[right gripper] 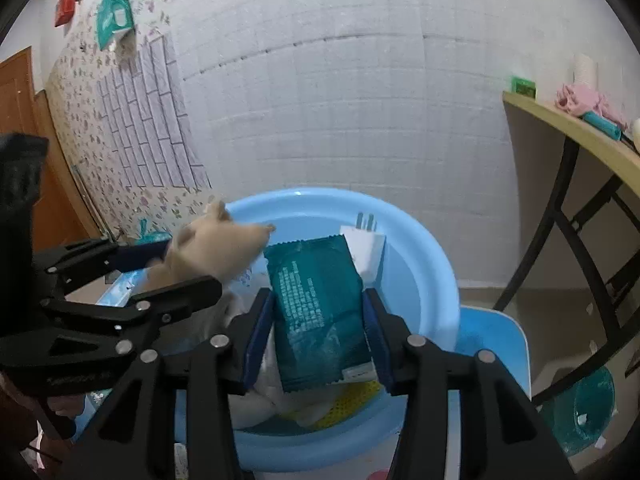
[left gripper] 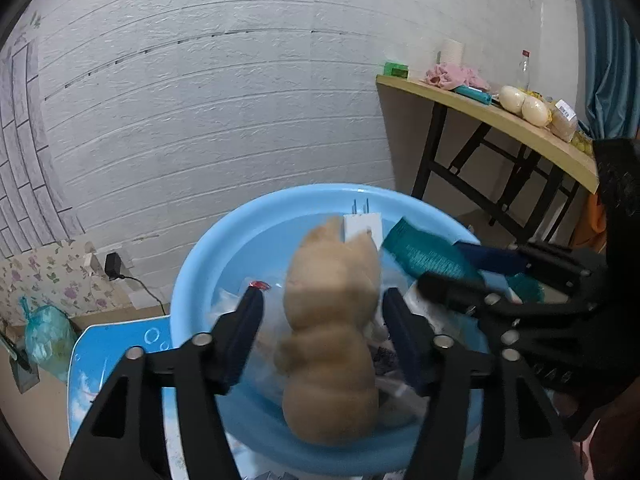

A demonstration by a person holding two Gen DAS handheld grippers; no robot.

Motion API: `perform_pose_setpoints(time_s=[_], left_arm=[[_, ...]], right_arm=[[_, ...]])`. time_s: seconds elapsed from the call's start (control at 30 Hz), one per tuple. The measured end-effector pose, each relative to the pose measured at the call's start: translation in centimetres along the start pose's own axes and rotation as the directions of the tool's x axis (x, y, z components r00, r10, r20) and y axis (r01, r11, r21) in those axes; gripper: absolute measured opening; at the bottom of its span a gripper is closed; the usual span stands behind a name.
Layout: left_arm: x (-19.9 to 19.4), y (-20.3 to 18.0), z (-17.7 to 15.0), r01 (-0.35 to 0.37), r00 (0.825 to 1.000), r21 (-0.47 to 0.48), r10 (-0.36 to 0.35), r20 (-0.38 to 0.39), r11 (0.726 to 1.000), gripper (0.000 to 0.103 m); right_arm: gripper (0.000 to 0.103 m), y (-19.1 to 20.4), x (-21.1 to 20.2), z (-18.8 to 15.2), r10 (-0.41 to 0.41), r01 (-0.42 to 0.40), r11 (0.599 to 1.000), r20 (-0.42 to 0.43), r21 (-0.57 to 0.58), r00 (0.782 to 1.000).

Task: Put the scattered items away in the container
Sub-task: 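Carry the bear and green packet into the basin and release both, then move both grippers back toward the black shampoo bottle on the table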

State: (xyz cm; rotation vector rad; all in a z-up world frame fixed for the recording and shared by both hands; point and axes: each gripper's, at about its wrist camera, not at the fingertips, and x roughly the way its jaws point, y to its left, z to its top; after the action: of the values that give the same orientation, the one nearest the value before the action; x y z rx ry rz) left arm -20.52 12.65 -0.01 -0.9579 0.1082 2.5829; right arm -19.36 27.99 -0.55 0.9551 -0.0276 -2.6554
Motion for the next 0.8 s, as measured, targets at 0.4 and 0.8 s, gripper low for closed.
perform_pose_setpoints(time_s=[0.4,0.8], left_arm=[[-2.1,0.0,-0.4,-0.012,1.000,-0.008,0.012,0.023,1.000,0.074],[-6.9,0.7,-3.5,-0.066,0.997,-0.075,0.069,0.035,0.995,0.082]], right_arm=[[0.051,-0.4,-2.0,-0.7,-0.018,0.016,0.998,0.026,0.053,1.000],[0.051,-0.1,-6.6,-3.8,-0.035,0.033,0.995,0.023,0.098,0.999]])
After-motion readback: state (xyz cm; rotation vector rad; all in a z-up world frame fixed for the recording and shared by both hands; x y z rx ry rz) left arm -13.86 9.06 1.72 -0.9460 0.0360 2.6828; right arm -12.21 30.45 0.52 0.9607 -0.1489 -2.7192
